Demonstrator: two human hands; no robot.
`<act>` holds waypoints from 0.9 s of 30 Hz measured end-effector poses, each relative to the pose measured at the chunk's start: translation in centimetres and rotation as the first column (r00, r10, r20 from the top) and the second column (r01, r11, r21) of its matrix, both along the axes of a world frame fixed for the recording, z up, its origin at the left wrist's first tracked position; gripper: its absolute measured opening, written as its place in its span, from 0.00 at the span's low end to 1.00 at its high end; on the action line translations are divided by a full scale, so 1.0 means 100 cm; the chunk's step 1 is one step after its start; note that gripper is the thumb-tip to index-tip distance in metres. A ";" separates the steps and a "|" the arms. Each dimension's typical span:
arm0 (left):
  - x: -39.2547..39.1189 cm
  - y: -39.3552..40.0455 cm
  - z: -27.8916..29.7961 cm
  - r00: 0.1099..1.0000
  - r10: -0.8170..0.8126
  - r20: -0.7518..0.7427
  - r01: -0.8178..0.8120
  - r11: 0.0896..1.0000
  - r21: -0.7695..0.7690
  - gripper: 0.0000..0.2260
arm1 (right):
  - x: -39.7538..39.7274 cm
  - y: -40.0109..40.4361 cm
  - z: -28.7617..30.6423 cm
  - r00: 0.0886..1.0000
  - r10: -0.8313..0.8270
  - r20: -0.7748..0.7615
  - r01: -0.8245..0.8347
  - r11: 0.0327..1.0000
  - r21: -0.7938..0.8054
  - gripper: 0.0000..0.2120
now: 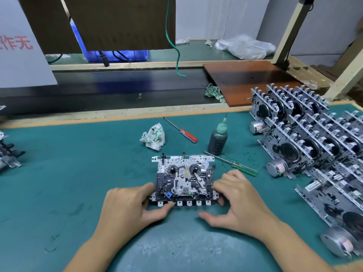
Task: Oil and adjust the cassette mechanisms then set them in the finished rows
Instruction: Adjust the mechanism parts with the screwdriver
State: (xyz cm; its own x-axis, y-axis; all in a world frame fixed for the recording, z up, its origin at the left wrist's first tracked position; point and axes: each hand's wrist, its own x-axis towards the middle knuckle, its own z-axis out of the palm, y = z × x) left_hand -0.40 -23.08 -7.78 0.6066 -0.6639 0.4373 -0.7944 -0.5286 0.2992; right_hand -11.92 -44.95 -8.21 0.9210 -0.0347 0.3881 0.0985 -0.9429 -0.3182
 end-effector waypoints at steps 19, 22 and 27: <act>-0.004 -0.001 0.004 0.999 -0.038 0.017 0.038 0.999 -0.004 0.33 | 0.001 0.002 0.000 0.998 -0.045 0.033 0.046 0.998 -0.045 0.23; -0.009 -0.008 0.004 0.995 0.095 0.006 -0.095 0.995 0.003 0.30 | 0.001 0.002 0.000 0.999 -0.040 0.008 0.041 0.999 -0.020 0.24; -0.007 -0.009 0.001 0.994 0.106 -0.032 -0.105 0.994 0.034 0.30 | 0.000 0.002 0.002 0.999 -0.035 0.002 0.035 0.999 0.004 0.25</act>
